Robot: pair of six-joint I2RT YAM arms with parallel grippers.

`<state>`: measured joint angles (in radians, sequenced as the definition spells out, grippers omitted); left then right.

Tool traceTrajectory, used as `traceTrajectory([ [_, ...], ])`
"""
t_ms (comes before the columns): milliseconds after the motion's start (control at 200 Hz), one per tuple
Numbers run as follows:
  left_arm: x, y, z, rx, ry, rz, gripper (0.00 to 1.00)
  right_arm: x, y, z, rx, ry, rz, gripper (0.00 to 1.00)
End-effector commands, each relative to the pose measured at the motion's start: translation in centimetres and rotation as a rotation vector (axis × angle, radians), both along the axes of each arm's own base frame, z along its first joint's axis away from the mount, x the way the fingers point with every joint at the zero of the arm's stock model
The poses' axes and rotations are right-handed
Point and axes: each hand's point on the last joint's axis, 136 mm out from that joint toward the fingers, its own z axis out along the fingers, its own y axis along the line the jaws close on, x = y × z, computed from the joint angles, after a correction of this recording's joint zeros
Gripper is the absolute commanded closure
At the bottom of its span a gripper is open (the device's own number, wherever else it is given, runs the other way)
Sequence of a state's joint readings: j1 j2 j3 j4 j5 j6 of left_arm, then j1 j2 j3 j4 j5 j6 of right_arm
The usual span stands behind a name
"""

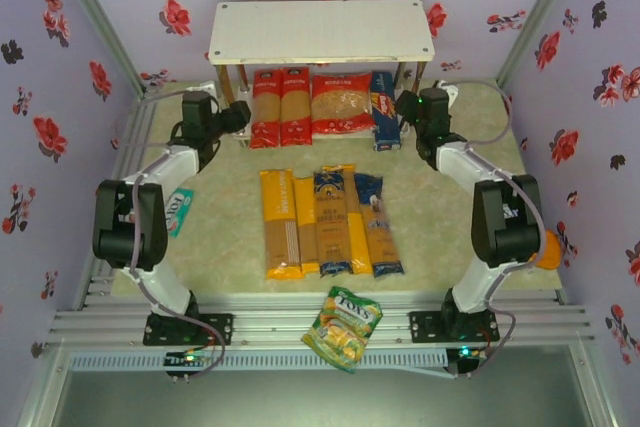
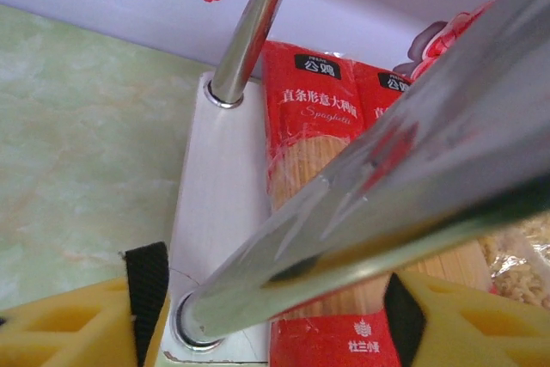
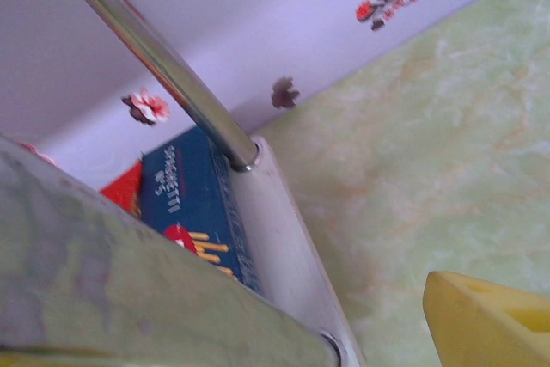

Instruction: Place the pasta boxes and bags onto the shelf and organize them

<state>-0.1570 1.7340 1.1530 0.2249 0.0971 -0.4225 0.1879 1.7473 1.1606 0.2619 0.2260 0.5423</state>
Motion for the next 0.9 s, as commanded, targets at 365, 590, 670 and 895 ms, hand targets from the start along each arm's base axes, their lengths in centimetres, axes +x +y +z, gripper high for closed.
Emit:
traceTrajectory([
  [365,1.8,-0.6,-0.5,0.044,-0.019,-0.052,1.00,3.8,0.1,-1.1,0.081,-0.100,-0.001,0.44],
  [590,1.6,-1.1,-0.8,0.044,-0.012,-0.086,1.00,3.7,-0.2,-1.0,0.089,-0.093,-0.001,0.94],
  [670,1.5,-1.3,-0.8,0.040,-0.014,-0.100,1.00,3.6,-0.3,-1.1,0.092,-0.089,-0.001,1.00],
  [895,1.0,-1.3,-0.3,0.037,-0.034,-0.100,1.00,3.1,-0.4,-0.4,0.088,-0.090,0.005,1.00],
])
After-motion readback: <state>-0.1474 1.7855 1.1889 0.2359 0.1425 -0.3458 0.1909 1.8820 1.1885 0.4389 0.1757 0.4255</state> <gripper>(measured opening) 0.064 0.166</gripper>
